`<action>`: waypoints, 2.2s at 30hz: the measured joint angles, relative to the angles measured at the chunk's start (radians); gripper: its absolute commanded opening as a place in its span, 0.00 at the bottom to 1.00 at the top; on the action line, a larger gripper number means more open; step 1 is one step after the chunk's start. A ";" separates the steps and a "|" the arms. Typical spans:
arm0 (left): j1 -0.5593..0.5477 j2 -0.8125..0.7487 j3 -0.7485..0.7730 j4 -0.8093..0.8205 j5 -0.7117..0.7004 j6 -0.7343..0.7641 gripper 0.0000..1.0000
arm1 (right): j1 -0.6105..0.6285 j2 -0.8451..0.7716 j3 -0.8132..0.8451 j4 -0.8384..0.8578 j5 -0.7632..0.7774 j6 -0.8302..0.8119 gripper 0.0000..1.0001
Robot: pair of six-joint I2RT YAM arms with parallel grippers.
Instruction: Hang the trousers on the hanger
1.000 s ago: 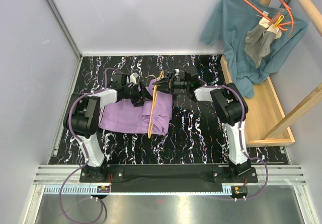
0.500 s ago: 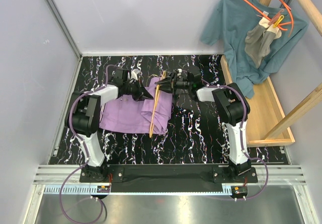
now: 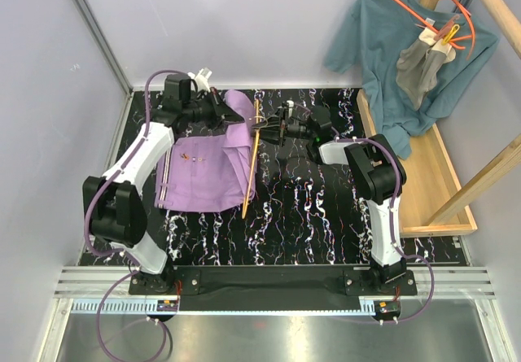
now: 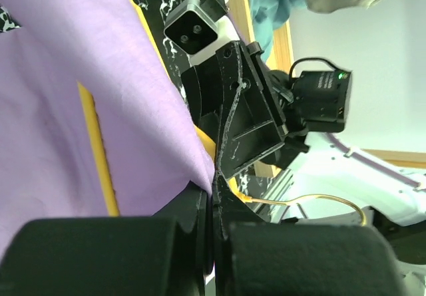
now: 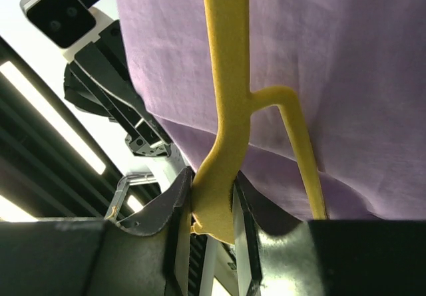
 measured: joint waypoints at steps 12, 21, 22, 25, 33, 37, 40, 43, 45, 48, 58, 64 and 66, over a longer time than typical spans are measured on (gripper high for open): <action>0.015 -0.019 0.137 -0.121 -0.048 -0.047 0.00 | -0.002 0.008 0.050 0.054 0.003 0.029 0.00; 0.017 -0.021 0.174 -0.114 -0.048 -0.106 0.00 | 0.003 0.104 0.099 0.068 0.011 0.034 0.00; 0.018 -0.021 0.174 -0.114 -0.047 -0.106 0.00 | 0.003 0.115 0.107 0.068 0.011 0.035 0.00; 0.022 -0.022 0.182 -0.122 -0.048 -0.105 0.00 | 0.005 0.129 0.112 0.068 0.025 0.038 0.00; 0.037 -0.070 0.186 -0.124 -0.046 -0.097 0.00 | 0.006 0.134 0.084 0.039 0.054 0.019 0.00; 0.040 -0.085 0.188 -0.120 -0.042 -0.098 0.00 | 0.011 0.151 0.098 -0.014 0.055 -0.011 0.00; 0.040 -0.085 0.188 -0.117 -0.038 -0.098 0.00 | 0.014 0.156 0.099 -0.056 0.057 -0.034 0.00; 0.040 -0.087 0.187 -0.125 -0.039 -0.089 0.00 | 0.012 0.149 0.092 -0.113 0.066 -0.080 0.00; 0.043 -0.092 0.184 -0.128 -0.040 -0.077 0.00 | 0.008 0.120 0.061 -0.176 0.079 -0.132 0.00; 0.056 -0.109 0.159 -0.132 -0.039 -0.061 0.00 | -0.005 0.062 0.023 -0.271 0.083 -0.212 0.00; 0.174 -0.155 0.090 -0.264 -0.038 0.084 0.00 | -0.072 -0.031 -0.040 -0.402 0.086 -0.335 0.00; 0.195 -0.110 0.071 -0.423 -0.116 0.238 0.00 | -0.078 -0.074 -0.049 -0.473 0.089 -0.388 0.00; 0.201 -0.089 0.053 -0.478 -0.166 0.286 0.00 | -0.080 -0.087 -0.049 -0.494 0.088 -0.403 0.00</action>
